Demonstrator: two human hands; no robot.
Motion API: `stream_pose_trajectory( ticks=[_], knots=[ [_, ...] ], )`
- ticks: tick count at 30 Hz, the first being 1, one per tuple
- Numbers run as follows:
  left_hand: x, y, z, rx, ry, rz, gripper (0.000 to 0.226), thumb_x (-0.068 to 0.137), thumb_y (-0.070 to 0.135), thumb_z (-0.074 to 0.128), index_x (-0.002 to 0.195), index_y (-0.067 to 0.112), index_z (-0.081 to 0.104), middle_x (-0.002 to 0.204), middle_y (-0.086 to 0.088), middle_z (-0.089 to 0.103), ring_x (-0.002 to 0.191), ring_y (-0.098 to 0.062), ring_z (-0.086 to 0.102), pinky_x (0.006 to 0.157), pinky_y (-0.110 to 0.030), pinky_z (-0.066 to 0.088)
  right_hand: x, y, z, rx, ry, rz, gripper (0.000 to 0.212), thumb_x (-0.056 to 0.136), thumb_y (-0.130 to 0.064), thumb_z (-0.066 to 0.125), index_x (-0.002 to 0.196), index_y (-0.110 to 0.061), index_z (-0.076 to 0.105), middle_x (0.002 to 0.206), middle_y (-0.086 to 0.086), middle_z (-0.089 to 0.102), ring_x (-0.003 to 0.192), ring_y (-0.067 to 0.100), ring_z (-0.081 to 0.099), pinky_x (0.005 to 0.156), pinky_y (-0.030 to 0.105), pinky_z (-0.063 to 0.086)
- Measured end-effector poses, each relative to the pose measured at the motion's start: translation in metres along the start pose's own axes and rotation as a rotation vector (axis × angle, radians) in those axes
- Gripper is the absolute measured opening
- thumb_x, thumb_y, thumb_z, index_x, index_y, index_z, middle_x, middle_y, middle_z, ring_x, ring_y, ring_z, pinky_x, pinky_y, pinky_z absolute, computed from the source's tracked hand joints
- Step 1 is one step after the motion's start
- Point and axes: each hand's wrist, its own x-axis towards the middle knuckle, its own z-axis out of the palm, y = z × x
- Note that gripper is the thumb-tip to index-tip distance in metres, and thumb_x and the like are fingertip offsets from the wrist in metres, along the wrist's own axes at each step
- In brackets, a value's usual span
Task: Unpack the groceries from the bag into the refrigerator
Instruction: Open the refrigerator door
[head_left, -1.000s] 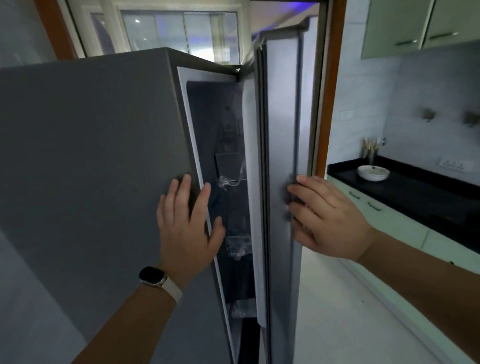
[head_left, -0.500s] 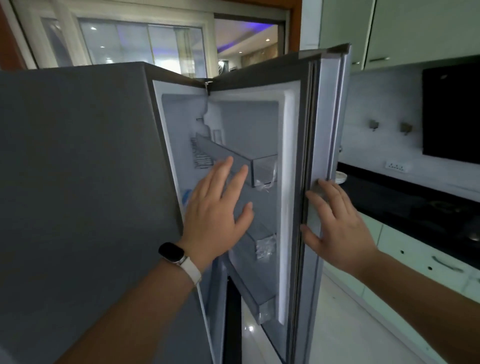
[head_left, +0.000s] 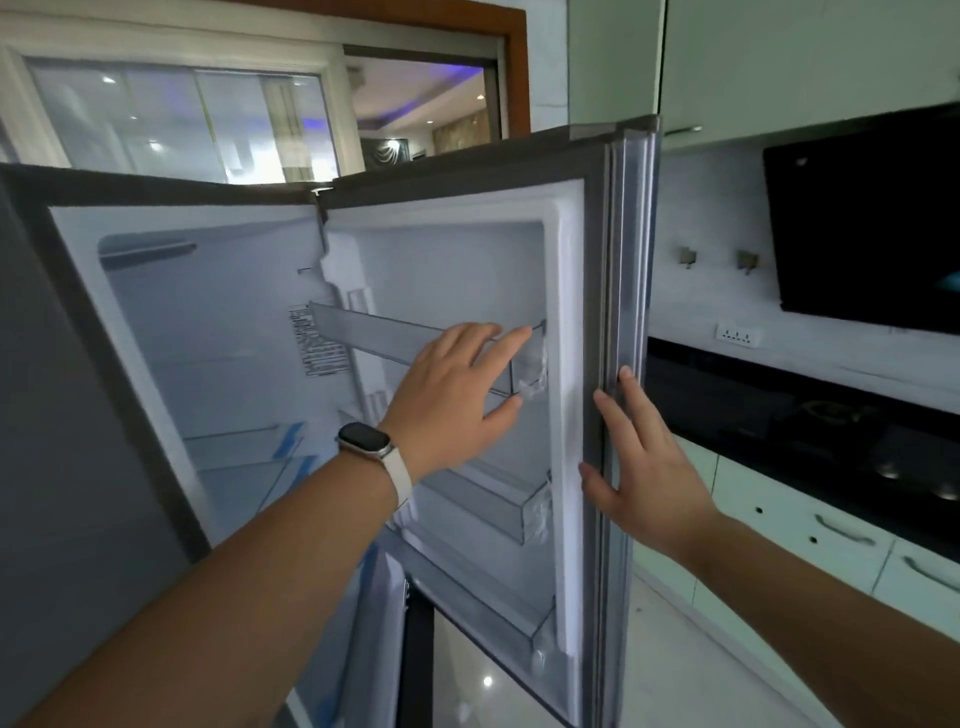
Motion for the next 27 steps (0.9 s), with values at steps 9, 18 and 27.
stream_pose_trajectory(
  ticks=[9, 18, 27],
  knots=[
    [0.053, 0.027, 0.057, -0.005, 0.093, -0.036, 0.066, 0.089, 0.035, 0.059, 0.148, 0.018, 0.035, 0.142, -0.009, 0.052, 0.131, -0.030, 0.047, 0.107, -0.048, 0.040, 0.025, 0.079, 0.027, -0.022, 0.030, 0.060, 0.084, 0.081, -0.029, 0.074, 0.149, -0.007, 0.031, 0.158, 0.019, 0.021, 0.139, 0.039, 0.035, 0.107, 0.048, 0.039],
    [0.103, 0.029, 0.104, 0.083, 0.069, -0.098, 0.068, 0.089, 0.037, 0.057, 0.151, 0.019, 0.035, 0.150, -0.009, 0.046, 0.138, -0.028, 0.041, 0.113, -0.046, 0.033, 0.033, 0.141, 0.059, 0.012, -0.006, -0.107, 0.066, 0.085, -0.040, 0.056, 0.143, -0.012, 0.041, 0.150, 0.015, 0.038, 0.135, 0.031, 0.040, 0.107, 0.043, 0.039],
    [0.128, 0.000, 0.137, 0.175, 0.036, -0.133, 0.067, 0.091, 0.034, 0.056, 0.153, 0.021, 0.035, 0.154, -0.011, 0.042, 0.143, -0.031, 0.036, 0.113, -0.050, 0.034, 0.033, 0.186, 0.111, 0.046, -0.205, -0.174, 0.065, 0.088, -0.045, 0.049, 0.146, -0.018, 0.038, 0.153, 0.009, 0.039, 0.140, 0.027, 0.039, 0.104, 0.044, 0.046]
  ],
)
